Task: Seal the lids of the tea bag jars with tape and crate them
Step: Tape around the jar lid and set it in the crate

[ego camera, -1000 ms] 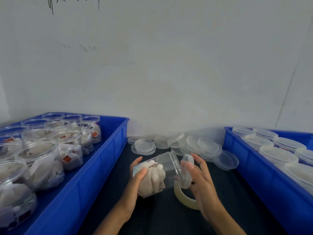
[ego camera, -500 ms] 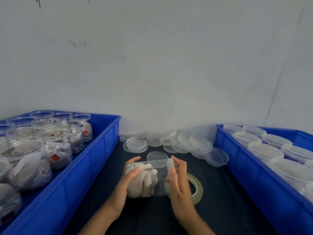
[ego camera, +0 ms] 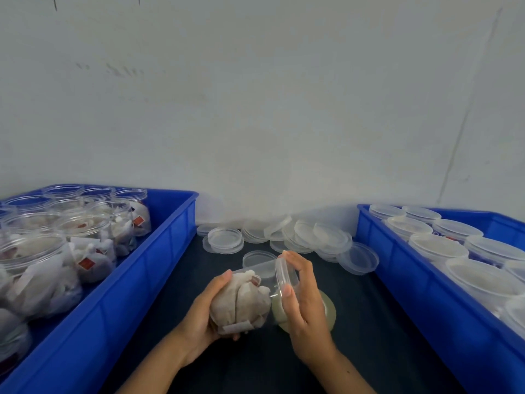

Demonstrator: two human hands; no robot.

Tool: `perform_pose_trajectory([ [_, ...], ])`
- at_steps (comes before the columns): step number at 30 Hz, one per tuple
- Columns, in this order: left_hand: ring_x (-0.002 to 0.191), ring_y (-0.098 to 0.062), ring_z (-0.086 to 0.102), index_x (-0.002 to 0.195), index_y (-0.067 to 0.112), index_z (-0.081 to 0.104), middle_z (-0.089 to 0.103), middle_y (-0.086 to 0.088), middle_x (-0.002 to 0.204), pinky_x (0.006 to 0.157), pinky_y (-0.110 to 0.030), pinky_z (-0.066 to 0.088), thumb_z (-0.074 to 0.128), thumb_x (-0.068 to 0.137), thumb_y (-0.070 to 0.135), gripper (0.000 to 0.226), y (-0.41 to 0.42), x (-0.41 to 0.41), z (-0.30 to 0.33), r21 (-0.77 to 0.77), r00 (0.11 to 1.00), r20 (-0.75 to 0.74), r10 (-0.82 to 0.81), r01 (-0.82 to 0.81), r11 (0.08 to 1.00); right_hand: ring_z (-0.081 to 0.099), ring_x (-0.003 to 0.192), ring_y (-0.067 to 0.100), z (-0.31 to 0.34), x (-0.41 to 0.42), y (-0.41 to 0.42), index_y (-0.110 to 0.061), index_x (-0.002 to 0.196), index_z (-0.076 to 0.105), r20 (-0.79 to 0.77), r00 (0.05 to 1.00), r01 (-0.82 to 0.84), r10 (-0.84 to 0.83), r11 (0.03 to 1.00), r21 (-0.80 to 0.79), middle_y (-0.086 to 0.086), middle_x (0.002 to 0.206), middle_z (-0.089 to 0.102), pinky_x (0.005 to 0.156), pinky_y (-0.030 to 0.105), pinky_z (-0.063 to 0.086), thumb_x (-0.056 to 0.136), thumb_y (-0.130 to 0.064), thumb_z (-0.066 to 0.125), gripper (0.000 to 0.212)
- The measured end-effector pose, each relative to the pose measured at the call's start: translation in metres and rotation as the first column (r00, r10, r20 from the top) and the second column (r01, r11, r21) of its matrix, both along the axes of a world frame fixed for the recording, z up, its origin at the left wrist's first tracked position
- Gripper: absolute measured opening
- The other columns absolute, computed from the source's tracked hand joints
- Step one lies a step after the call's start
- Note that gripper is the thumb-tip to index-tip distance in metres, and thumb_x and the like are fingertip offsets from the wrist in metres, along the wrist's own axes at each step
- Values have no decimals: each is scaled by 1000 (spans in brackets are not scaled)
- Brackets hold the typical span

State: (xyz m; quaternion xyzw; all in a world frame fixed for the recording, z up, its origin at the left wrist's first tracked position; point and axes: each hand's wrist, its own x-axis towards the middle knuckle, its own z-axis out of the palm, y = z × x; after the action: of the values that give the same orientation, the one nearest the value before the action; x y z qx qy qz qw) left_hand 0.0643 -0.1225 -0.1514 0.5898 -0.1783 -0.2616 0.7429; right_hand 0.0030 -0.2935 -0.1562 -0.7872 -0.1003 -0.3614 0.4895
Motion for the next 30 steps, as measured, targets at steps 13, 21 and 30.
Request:
perform_pose_trajectory([
  [13,110,-11,63,131,36,45,62,7,121,87,-25,51,62,65,59,73,-8,-7,-6,-66,863,416,287,-287,956,64,98,12,10,4,8,-29,114,46,-134,979,-88,154,910,405,-7,110,60,77,31,58,98,-41,46,20],
  [21,106,-17,65,120,40,59,65,-1,120,84,-32,50,61,67,62,58,-13,-9,1,-104,907,336,254,-233,967,64,98,31,24,-1,7,-26,112,63,-68,991,-65,115,862,503,13,105,64,87,48,56,86,-45,60,32],
  [30,65,-24,61,112,7,71,63,-20,97,42,-17,45,46,76,71,78,12,3,17,23,842,-393,-369,411,912,58,110,29,31,-9,-11,-18,121,62,174,967,-182,184,983,-28,4,115,60,92,31,47,88,-32,53,37],
])
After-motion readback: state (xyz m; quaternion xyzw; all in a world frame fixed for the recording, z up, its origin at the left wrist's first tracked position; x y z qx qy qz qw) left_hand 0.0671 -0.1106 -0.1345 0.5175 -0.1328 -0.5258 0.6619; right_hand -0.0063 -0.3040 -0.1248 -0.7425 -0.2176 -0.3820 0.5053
